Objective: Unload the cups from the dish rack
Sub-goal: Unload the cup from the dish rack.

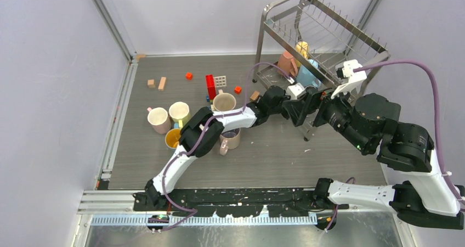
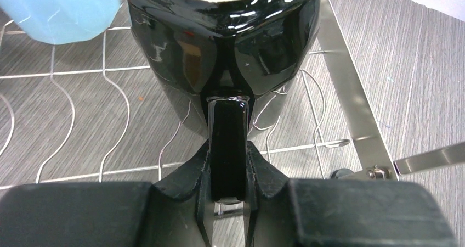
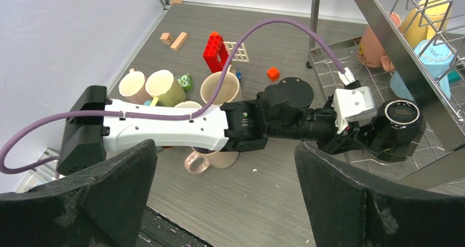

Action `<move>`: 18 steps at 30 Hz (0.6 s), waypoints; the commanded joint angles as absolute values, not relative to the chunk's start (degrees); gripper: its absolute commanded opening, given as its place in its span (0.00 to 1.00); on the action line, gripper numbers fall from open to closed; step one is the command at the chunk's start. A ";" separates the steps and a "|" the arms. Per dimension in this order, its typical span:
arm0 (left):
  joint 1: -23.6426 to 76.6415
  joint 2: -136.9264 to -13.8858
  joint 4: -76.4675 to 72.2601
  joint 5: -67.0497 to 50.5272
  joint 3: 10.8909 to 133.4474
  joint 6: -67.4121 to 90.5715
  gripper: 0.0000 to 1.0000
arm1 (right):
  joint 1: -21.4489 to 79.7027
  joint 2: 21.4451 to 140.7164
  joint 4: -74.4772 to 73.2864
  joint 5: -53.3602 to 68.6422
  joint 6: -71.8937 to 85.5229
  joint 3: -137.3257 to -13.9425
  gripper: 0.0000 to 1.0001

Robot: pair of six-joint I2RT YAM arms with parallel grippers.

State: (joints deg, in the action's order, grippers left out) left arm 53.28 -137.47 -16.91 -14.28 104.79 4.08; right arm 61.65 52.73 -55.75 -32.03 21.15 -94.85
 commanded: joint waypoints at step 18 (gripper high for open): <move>52.51 -115.45 -34.16 -5.15 87.16 10.74 0.00 | 61.68 51.71 -52.87 -34.08 21.52 -94.78 1.00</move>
State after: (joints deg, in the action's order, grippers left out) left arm 53.06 -125.29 -23.51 -7.90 88.95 9.02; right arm 61.65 52.21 -55.70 -32.47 21.17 -94.48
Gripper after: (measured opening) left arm 0.207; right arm 0.996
